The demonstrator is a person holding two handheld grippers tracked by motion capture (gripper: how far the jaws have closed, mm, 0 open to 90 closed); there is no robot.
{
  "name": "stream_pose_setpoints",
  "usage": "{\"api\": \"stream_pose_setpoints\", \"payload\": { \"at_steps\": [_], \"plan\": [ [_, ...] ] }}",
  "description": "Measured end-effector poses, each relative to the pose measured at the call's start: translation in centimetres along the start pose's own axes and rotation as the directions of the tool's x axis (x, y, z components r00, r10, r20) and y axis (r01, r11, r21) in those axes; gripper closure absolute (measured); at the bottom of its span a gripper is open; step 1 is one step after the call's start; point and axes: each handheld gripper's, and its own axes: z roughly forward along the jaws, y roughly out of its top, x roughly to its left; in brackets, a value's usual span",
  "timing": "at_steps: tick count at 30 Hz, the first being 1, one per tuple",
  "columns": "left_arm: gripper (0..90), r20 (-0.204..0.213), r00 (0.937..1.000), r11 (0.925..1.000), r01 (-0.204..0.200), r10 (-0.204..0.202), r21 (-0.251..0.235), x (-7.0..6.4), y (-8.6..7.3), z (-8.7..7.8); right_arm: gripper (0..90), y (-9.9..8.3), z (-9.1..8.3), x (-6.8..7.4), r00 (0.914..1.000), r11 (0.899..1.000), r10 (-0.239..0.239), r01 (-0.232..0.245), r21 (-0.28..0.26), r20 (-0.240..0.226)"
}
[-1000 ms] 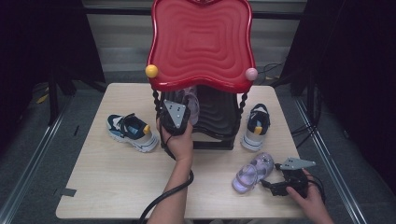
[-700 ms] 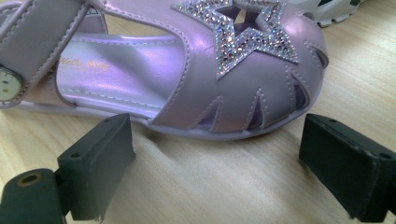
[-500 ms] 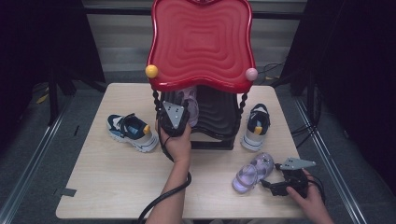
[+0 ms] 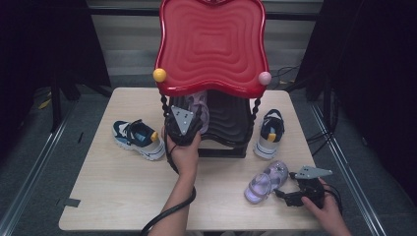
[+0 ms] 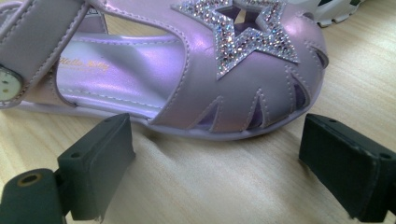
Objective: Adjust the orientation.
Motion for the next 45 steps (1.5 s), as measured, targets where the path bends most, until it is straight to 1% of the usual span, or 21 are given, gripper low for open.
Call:
{"api": "stream_pose_setpoints", "payload": {
  "at_steps": [6, 8, 10, 15, 17, 19, 21, 23, 24, 26, 27, 28, 29, 30, 34, 35, 36, 38, 42, 43, 45],
  "plan": [
    [47.5, 0.036, 0.9993, 0.9998, 0.0, -0.001, 0.021, 0.3, 0.5, -1.4, 9.3, 0.0, 0.0, 0.0, 1.0, 1.0, 0.0, 0.0, 0.001, 0.001],
    [46.5, 0.059, 0.9981, 0.9996, 0.016, -0.017, 0.024, 0.5, 0.5, -2.0, 9.3, 0.0, 0.0, 0.0, 1.0, 1.0, 0.0, 0.0, 0.0, 0.0],
    [45.4, 0.074, 0.9973, 0.9996, 0.002, -0.004, 0.028, 0.5, 0.4, -2.7, 9.3, 0.0, 0.0, 0.0, 1.0, 1.0, 0.0, 0.0, 0.001, 0.002],
    [40.0, 0.135, 0.9904, 0.9985, 0.025, -0.031, 0.048, 1.1, 0.0, -3.9, 9.3, 0.0, 0.0, 0.0, 1.0, 1.0, 0.0, 0.0, 0.0, 0.0],
    [38.4, 0.146, 0.9885, 0.9976, 0.029, -0.038, 0.063, 1.2, -0.4, -4.2, 9.3, 0.0, 0.0, 0.0, 1.0, 1.0, 0.0, 0.0, 0.0, 0.0],
    [36.1, 0.176, 0.9837, 0.9955, 0.023, -0.039, 0.092, 1.6, -0.9, -4.5, 9.3, 0.0, 0.0, 0.0, 1.0, 1.0, 0.0, 0.0, 0.0, 0.0],
    [34.4, 0.192, 0.9807, 0.9946, 0.017, -0.037, 0.103, 1.8, -1.3, -4.8, 9.3, 0.0, 0.0, 0.0, 1.0, 1.0, 0.0, 0.0, 0.0, 0.0],
    [32.9, 0.236, 0.9701, 0.9917, 0.029, -0.059, 0.125, 2.0, -1.7, -5.0, 9.3, 0.0, 0.0, 0.0, 1.0, 1.0, 0.0, 0.0, 0.001, 0.001],
    [30.3, 0.246, 0.9681, 0.9902, 0.016, -0.05, 0.139, 2.1, -1.8, -5.0, 9.3, 0.0, 0.0, 0.0, 1.0, 1.0, 0.0, 0.0, 0.0, 0.0],
    [28.8, 0.282, 0.9571, 0.9871, 0.021, -0.066, 0.159, 2.2, -2.1, -5.3, 9.3, 0.0, 0.0, 0.0, 1.0, 1.0, 0.001, -0.001, 0.0, 0.0],
    [28.3, 0.282, 0.9575, 0.9858, 0.011, -0.059, 0.168, 2.3, -2.2, -5.4, 9.3, 0.0, 0.0, 0.0, 1.0, 1.0, 0.0, 0.0, 0.001, 0.001],
    [27.7, 0.297, 0.9532, 0.9839, 0.0, -0.054, 0.179, 2.5, -2.3, -5.5, 9.3, 0.0, 0.0, 0.0, 1.0, 1.0, 0.0, 0.0, 0.0, 0.0],
    [27.5, 0.307, 0.9495, 0.9829, 0.009, -0.066, 0.184, 2.5, -2.3, -5.6, 9.3, 0.0, 0.0, 0.0, 1.0, 1.0, 0.001, -0.001, 0.001, 0.0],
    [26.7, 0.308, 0.9494, 0.9833, 0.002, -0.059, 0.182, 2.6, -2.4, -5.8, 9.3, 0.0, 0.0, 0.0, 1.0, 1.0, 0.0, 0.0, 0.0, 0.001],
    [24.4, 0.351, 0.9349, 0.9774, -0.026, -0.05, 0.21, 2.5, -2.9, -6.2, 9.3, 0.0, 0.0, 0.0, 1.0, 1.0, 0.0, 0.0, 0.001, 0.002],
    [23.6, 0.357, 0.9328, 0.9761, -0.032, -0.048, 0.215, 2.5, -3.0, -6.3, 9.3, 0.0, 0.0, 0.0, 1.0, 1.0, 0.0, 0.0, 0.001, 0.001],
    [22.3, 0.369, 0.9282, 0.9736, -0.042, -0.045, 0.224, 2.4, -3.2, -6.5, 9.3, 0.0, 0.0, 0.0, 1.0, 1.0, 0.0, 0.0, 0.0, 0.0],
    [20.2, 0.396, 0.9162, 0.9699, -0.037, -0.064, 0.241, 2.3, -3.5, -6.6, 9.3, 0.0, 0.0, 0.0, 1.0, 1.0, 0.0, 0.0, 0.0, 0.0],
    [17.9, 0.416, 0.9064, 0.9629, -0.045, -0.073, 0.266, 2.3, -4.2, -6.9, 9.3, 0.0, 0.0, 0.0, 1.0, 1.0, -0.002, 0.002, -0.001, 0.0],
    [17.5, 0.425, 0.902, 0.9608, -0.048, -0.076, 0.273, 2.3, -4.3, -7.0, 9.3, 0.0, 0.0, 0.0, 1.0, 1.0, 0.0, 0.0, 0.0, 0.0],
    [17.0, 0.433, 0.899, 0.9585, -0.061, -0.068, 0.278, 2.2, -4.7, -7.2, 9.3, 0.0, 0.0, 0.0, 1.0, 1.0, -0.002, 0.002, -0.001, 0.0]
  ]
}}
